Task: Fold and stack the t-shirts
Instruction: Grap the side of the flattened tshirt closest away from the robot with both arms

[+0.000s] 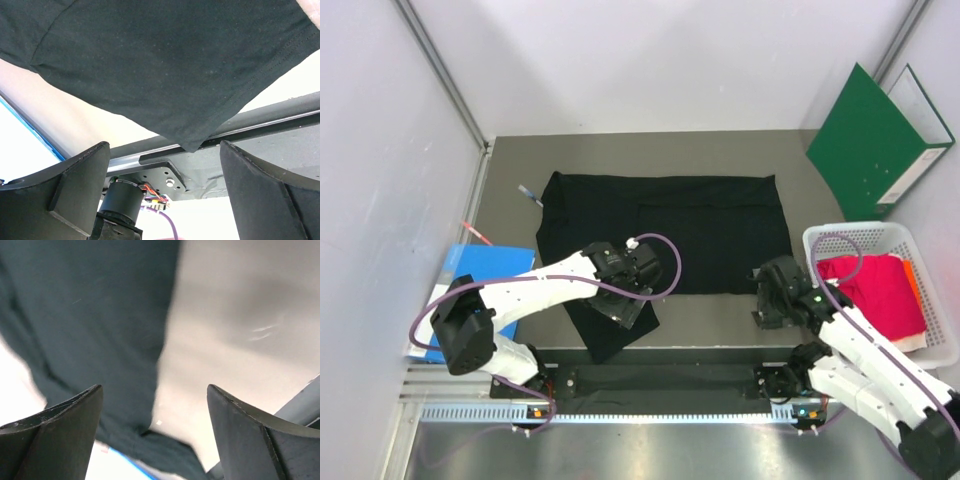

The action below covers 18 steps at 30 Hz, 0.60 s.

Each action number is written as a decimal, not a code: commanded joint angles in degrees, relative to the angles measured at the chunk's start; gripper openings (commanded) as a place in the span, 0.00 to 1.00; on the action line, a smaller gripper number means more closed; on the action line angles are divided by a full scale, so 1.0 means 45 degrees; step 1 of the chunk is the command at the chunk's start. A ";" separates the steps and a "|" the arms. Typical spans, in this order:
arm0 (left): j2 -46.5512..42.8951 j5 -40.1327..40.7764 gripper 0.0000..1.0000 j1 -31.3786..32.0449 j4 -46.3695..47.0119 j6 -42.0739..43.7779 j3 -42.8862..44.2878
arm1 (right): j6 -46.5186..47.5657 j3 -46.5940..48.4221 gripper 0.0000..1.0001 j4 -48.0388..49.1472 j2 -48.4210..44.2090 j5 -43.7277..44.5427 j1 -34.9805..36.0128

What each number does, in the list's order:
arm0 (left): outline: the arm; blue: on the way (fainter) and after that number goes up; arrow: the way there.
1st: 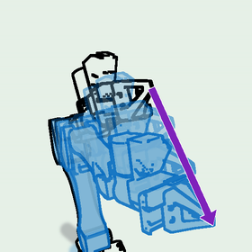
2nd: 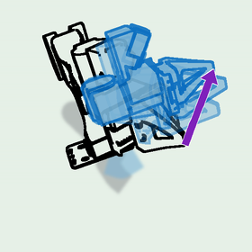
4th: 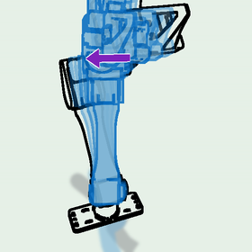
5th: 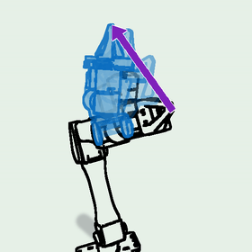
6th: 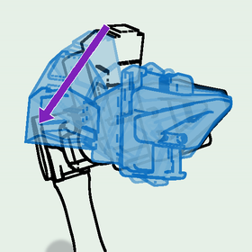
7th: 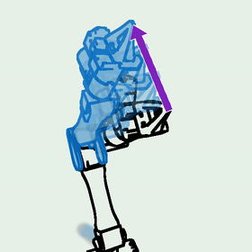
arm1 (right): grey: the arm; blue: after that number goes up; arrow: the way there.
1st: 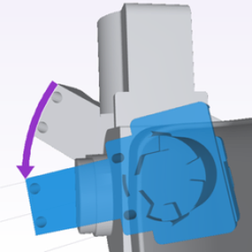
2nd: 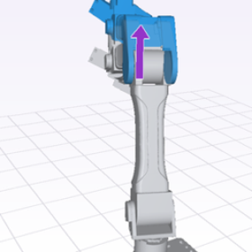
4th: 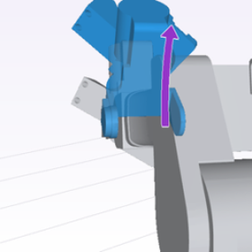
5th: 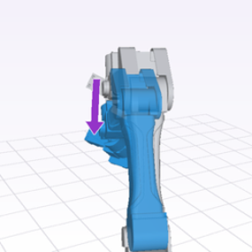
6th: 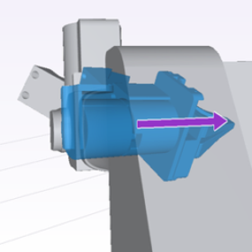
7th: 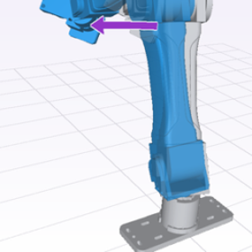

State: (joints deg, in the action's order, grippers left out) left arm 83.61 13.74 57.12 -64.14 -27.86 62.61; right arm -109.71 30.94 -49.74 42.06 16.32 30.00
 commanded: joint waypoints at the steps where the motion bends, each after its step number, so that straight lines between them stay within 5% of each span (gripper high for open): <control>1: -0.0028 -0.0045 0.95 0.0060 0.0171 0.0214 0.0051 | -0.1283 -0.0468 0.84 0.0815 0.1119 -0.0324 0.0130; 10: 0.0695 -0.0045 0.95 0.0060 0.0288 0.0214 0.0168 | 0.0038 -0.0782 0.80 0.2243 0.3424 -0.0833 -0.1057; 18: 0.1223 -0.0591 0.91 0.0041 0.0562 -0.0079 0.0169 | 0.2347 -0.0353 0.56 0.2926 0.4811 -0.1009 -0.2973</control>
State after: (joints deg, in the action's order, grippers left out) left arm 88.47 12.56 57.12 -63.31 -27.18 62.61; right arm -105.62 27.83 -38.39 61.30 9.69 20.29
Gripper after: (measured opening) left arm 0.919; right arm 0.582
